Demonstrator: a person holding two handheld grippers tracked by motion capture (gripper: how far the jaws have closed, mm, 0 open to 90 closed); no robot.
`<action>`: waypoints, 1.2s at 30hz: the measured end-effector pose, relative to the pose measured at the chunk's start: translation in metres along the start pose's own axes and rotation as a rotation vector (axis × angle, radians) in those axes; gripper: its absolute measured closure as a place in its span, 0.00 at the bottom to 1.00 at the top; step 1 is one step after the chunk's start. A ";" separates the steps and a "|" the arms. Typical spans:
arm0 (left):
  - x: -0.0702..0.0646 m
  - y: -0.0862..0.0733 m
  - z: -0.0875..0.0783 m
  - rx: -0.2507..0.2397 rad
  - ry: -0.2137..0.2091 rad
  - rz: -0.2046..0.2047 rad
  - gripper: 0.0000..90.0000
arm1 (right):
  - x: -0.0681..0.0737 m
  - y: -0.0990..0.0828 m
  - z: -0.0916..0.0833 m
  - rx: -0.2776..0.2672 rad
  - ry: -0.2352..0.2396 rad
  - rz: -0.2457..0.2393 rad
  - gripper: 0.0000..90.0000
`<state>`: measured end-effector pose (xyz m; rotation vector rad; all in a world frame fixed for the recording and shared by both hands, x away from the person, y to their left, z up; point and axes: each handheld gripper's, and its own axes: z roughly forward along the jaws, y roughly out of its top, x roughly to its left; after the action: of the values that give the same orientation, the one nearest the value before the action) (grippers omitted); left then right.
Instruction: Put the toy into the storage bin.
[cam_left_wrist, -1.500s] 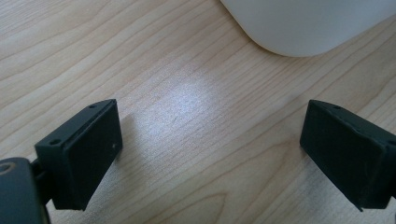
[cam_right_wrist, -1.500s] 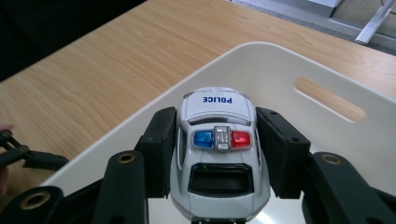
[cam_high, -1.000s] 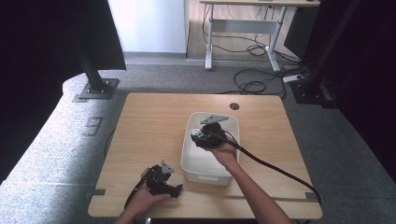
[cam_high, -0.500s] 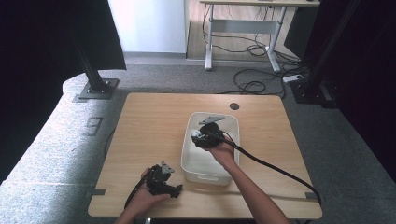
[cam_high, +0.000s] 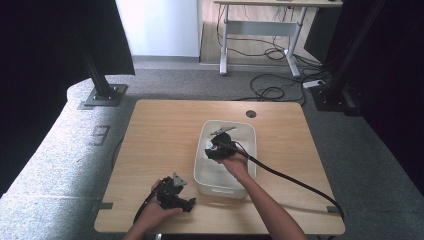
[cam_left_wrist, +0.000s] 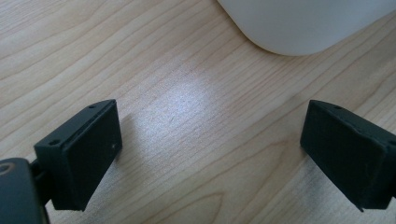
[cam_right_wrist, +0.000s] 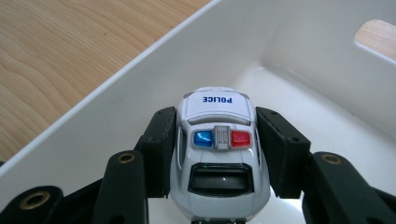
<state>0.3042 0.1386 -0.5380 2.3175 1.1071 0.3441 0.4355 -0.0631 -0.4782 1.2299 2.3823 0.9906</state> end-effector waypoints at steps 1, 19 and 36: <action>0.000 0.000 0.000 0.000 0.000 0.001 0.06 | -0.001 0.000 0.001 0.004 0.000 0.001 0.56; 0.000 0.000 0.000 0.001 -0.001 0.002 0.06 | -0.001 -0.004 0.016 0.038 0.010 0.021 0.56; -0.002 0.001 0.000 0.004 -0.003 0.010 0.06 | -0.003 -0.007 0.027 0.093 -0.003 -0.002 0.56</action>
<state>0.3038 0.1366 -0.5378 2.3269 1.0963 0.3418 0.4471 -0.0562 -0.5026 1.2596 2.4517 0.8857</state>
